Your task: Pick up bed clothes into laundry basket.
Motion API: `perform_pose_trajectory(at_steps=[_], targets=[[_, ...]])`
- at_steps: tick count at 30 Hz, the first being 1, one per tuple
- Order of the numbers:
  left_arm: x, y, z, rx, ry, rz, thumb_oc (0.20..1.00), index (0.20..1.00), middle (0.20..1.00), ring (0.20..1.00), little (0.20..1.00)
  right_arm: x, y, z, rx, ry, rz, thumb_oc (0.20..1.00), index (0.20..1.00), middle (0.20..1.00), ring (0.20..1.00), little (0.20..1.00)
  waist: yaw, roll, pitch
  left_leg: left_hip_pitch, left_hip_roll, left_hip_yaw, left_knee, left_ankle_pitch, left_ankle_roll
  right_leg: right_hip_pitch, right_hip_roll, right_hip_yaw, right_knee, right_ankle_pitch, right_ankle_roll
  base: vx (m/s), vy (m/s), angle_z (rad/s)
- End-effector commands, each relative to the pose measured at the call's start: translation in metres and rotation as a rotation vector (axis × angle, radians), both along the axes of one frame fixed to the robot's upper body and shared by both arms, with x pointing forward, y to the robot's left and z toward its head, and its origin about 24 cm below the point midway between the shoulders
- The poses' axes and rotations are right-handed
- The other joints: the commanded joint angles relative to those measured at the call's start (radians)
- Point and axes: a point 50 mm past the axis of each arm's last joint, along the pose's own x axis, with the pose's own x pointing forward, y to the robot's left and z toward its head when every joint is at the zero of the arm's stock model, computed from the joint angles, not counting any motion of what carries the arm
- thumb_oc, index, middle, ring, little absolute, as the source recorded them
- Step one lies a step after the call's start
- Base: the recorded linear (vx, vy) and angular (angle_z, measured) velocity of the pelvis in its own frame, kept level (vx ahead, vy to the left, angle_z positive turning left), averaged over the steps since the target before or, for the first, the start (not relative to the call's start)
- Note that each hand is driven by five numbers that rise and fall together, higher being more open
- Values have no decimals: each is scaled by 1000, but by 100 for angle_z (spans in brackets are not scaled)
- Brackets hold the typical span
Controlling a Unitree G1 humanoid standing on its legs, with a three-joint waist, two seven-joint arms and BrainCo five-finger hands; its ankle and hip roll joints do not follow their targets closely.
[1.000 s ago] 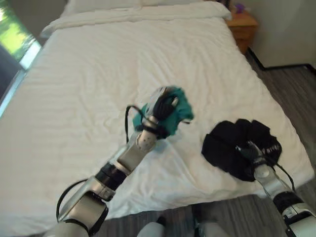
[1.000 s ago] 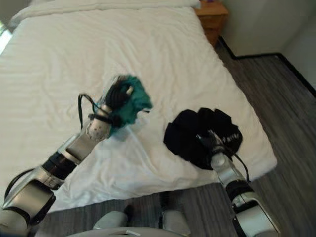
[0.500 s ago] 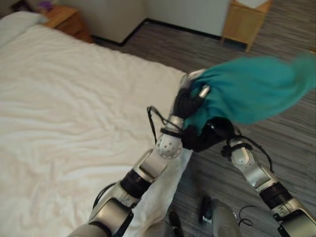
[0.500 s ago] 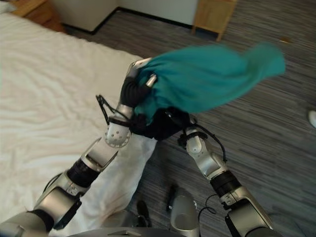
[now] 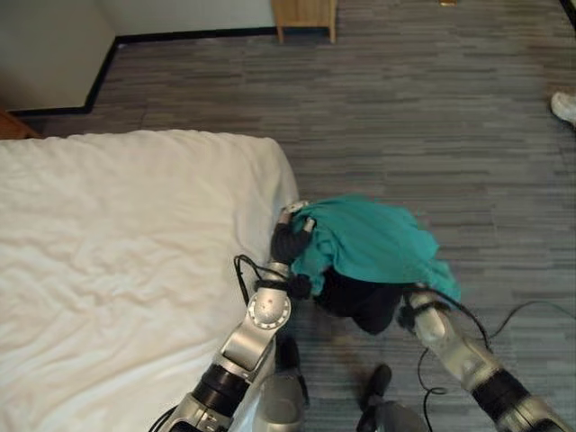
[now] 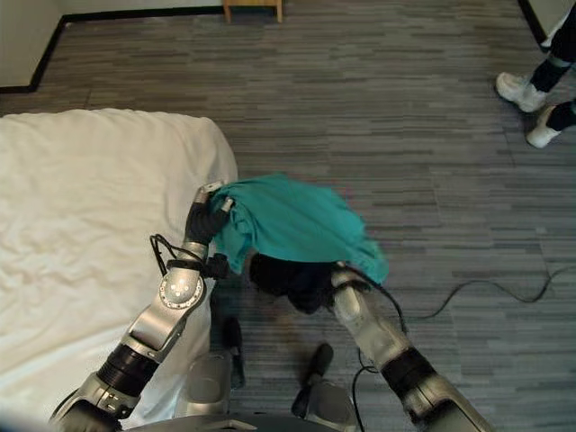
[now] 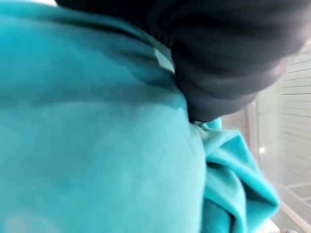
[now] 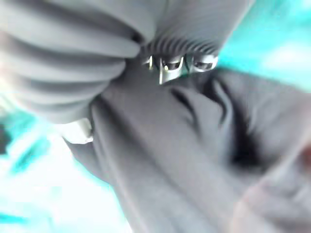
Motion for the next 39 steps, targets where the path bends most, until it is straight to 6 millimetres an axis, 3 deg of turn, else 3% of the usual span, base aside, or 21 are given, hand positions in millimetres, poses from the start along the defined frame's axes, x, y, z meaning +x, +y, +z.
perform_pose_trajectory(at_steps=[1, 5, 8, 11, 12, 14, 15, 16, 17, 20, 24, 26, 28, 30, 32, 33, 34, 35, 36, 37, 39], targets=[[8, -30, 39, -69, -154, -157, 200, 200, 200, 200, 200, 66, 8, 74, 156, -310, -4, 200, 200, 200, 200, 200, 25, 28, -11, -97, -113, 66, 108, -155, 32, 62, 11, -8, 12, -168, 26, 130, -38, -11], [14, -26, 37, -64, -133, -130, 200, 200, 200, 200, 200, 84, 25, 84, 111, -351, -4, 200, 200, 200, 200, 200, 94, 41, -36, -151, -126, 140, -48, -53, 26, 112, 68, 51, 12, -207, 34, 349, 42, -57], [15, -18, 33, -48, -120, -98, 200, 200, 200, 200, 200, 92, 31, 90, 103, -382, -16, 200, 200, 200, 200, 200, 142, 34, -50, -202, -95, 121, -138, -8, 9, 176, 72, 69, 12, -244, 38, 507, 77, -74], [12, -2, 27, -31, -98, -52, 200, 200, 200, 200, 200, 91, 39, 86, 134, -371, 0, 200, 200, 200, 200, 200, 155, 10, -85, -177, -91, 102, -169, 30, 44, 236, 74, 90, 12, -263, 49, 631, 127, 45], [10, -1, 23, -20, -83, -55, 200, 200, 200, 200, 200, 90, 40, 82, 152, -359, -2, 200, 200, 200, 200, 200, 165, -19, -97, -179, -106, 105, -156, 35, 60, 264, 69, 96, 14, -226, 56, 608, 128, 4], [8, 0, 20, -2, -72, -66, 200, 200, 200, 200, 200, 85, 39, 73, 166, -331, -16, 200, 200, 200, 200, 200, 159, -51, -106, -132, -128, 116, -153, 11, 88, 229, 42, 97, 175, -179, 91, 524, 126, -5], [11, 0, 19, 1, -59, -62, 200, 200, 200, 200, 200, 84, 39, 67, 184, -310, -29, 200, 200, 200, 200, 200, 148, -60, -102, -91, -146, 110, -164, -7, 106, 191, 25, 93, 322, -79, 145, 365, 108, 1], [11, 0, 19, 2, -59, -62, 200, 200, 200, 200, 200, 84, 39, 67, 184, -311, -29, 200, 200, 200, 200, 200, 149, -62, -102, -90, -150, 111, -167, -7, 108, 187, 20, 94, 329, -83, 147, 579, 180, 19], [12, -1, 23, 13, -75, -65, 200, 200, 200, 200, 200, 82, 40, 67, 198, -311, -27, 200, 200, 200, 200, 200, 100, -37, -97, -1, -159, 65, -207, -33, 127, 64, 23, 152, 574, 49, 187, 569, 176, 29], [16, -7, 33, 13, -111, -76, 200, 200, 200, 200, 200, 79, 38, 69, 217, -318, -37, 200, 200, 200, 200, 200, 15, 26, -85, 104, -149, -36, -225, -79, 124, -137, 61, 203, 719, -20, 133, 624, 118, 68], [15, -15, 35, -6, -118, -115, 200, 200, 200, 200, 200, 72, 32, 67, 256, -315, -58, 200, 200, 200, 200, 200, -87, 47, -88, 202, -159, -154, -225, -149, 85, -254, 100, 240, 437, -159, 54, 586, -36, 143], [13, -15, 31, -5, -101, -114, 200, 200, 200, 200, 200, 70, 29, 67, 259, -313, -70, 200, 200, 200, 200, 200, -121, 40, -97, 254, -169, -192, -225, -195, 71, -292, 93, 256, 207, -89, 64, 660, -121, 79], [13, -9, 28, -4, -91, -90, 200, 200, 200, 200, 200, 71, 31, 66, 259, -309, -74, 200, 200, 200, 200, 200, -123, 40, -103, 307, -152, -177, -225, -240, 52, -332, 42, 144, 57, 1, 105, 605, -118, 76], [12, -2, 27, 19, -95, -70, 200, 200, 200, 200, 200, 69, 32, 65, 243, -312, -75, 200, 200, 200, 200, 200, -111, 42, -106, 376, -135, -145, -225, -292, 34, -363, 8, -5, 21, 18, 124, 600, -108, 24], [10, -3, 25, 29, -94, -87, 200, 200, 200, 200, 200, 68, 32, 61, 234, -298, -74, 200, 200, 200, 200, 200, -106, 34, -117, 414, -135, -138, -225, -333, 33, -340, 8, -28, 12, 14, 118, 435, -79, -15], [10, -4, 24, 28, -89, -85, 200, 200, 200, 200, 200, 68, 32, 60, 230, -293, -73, 200, 200, 200, 200, 200, -98, 38, -131, 449, -114, -139, -225, -298, 22, -314, 26, -24, 12, 28, 103, 731, -171, -22], [8, -8, 17, 6, -59, -90, 200, 200, 200, 200, 200, 66, 29, 55, 248, -281, -84, 200, 200, 200, 200, 200, -91, 52, -153, 454, -61, -130, -67, -204, -15, -236, 57, -12, 12, 56, 74, 715, -173, -10], [8, -8, 17, 6, -59, -90, 200, 200, 200, 200, 200, 66, 29, 55, 248, -281, -84, 200, 200, 200, 200, 200, -93, 48, -152, 449, -65, -133, -62, -204, -14, -238, 52, -13, 12, 59, 74, 733, -342, 10], [7, -13, 12, -7, -31, -117, 200, 200, 200, 200, 200, 68, 30, 53, 252, -268, -84, 200, 200, 200, 200, 200, -59, 42, -123, 273, -11, -118, 317, -45, -54, -131, 79, -12, 12, 31, 17, 329, -311, 23], [7, -15, 12, -8, -26, -131, 200, 200, 200, 200, 200, 69, 27, 54, 238, -272, -87, 200, 200, 200, 200, 200, -42, 34, -105, 151, -22, -157, 532, 1, -36, -104, 88, -13, 12, 11, -17, 515, -375, 29], [5, -19, 12, -12, -25, -156, 200, 200, 200, 200, 200, 66, 21, 55, 192, -282, -92, 200, 200, 200, 200, 200, 19, 15, -58, -48, -87, -228, 756, -85, 15, -30, 110, 50, 12, -49, -37, 399, -151, -17]])
